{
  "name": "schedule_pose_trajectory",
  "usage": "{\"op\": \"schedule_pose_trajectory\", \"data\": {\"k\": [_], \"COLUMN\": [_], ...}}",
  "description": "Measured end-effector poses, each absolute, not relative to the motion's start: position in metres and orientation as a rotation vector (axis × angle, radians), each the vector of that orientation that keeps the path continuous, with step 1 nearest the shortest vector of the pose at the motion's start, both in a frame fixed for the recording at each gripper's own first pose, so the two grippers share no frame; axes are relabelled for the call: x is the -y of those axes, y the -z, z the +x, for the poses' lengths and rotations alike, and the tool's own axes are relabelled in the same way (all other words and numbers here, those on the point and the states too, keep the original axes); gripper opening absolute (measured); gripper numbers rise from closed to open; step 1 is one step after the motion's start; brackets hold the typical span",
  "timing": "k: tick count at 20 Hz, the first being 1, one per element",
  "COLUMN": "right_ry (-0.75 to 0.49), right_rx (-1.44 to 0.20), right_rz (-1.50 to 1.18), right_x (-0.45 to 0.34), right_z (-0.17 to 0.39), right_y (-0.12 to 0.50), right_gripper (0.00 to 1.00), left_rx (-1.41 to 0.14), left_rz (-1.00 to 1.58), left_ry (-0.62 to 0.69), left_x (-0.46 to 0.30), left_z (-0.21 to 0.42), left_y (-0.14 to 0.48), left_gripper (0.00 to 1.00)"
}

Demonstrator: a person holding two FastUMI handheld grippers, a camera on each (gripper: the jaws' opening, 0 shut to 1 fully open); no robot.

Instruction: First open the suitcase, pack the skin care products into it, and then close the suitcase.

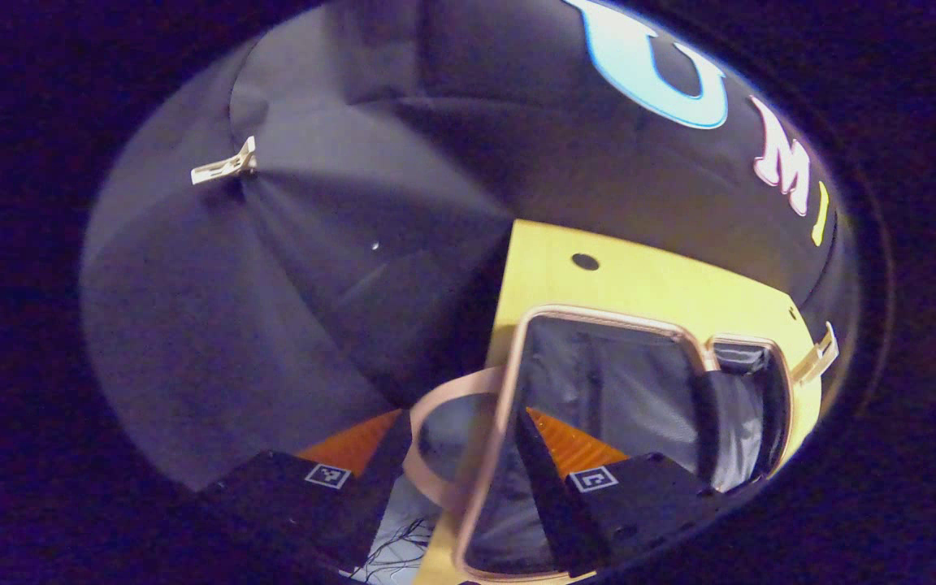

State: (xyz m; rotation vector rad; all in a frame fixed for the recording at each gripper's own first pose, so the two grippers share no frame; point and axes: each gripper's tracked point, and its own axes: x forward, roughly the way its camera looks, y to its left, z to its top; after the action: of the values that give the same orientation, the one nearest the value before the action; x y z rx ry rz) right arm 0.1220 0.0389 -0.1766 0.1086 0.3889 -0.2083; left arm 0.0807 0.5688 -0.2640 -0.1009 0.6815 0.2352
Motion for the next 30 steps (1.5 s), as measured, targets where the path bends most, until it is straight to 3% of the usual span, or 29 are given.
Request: {"op": "schedule_pose_trajectory", "data": {"k": [8,11,14,20,28,30], "right_ry": [0.058,0.02,-0.04,-0.138,-0.204,-0.191], "right_rx": [-0.463,-0.485,-0.527,-0.558,-0.597,-0.618], "right_rz": [0.05,0.048,0.036,-0.002,-0.02,0.008], "right_x": [-0.023,-0.011,-0.008,-0.007,-0.021,-0.022], "right_z": [0.119,0.124,0.134,0.156,0.196,0.202], "right_y": [0.238,0.261,0.291,0.337,0.392,0.404], "right_gripper": [0.97,0.97,0.97,0.94,0.98,0.98], "left_rx": [-0.559,-0.611,-0.65,-0.717,-0.696,-0.703], "left_rz": [-0.023,-0.004,-0.015,0.039,0.105,0.068], "left_ry": [0.233,0.305,0.349,0.283,0.138,0.167], "left_x": [-0.201,-0.094,-0.047,0.0,-0.009,-0.001], "left_z": [0.087,0.102,0.107,0.159,0.22,0.224], "left_y": [0.213,0.229,0.233,0.293,0.326,0.337], "left_gripper": [0.94,0.98,0.98,0.98,0.98,0.98]}}
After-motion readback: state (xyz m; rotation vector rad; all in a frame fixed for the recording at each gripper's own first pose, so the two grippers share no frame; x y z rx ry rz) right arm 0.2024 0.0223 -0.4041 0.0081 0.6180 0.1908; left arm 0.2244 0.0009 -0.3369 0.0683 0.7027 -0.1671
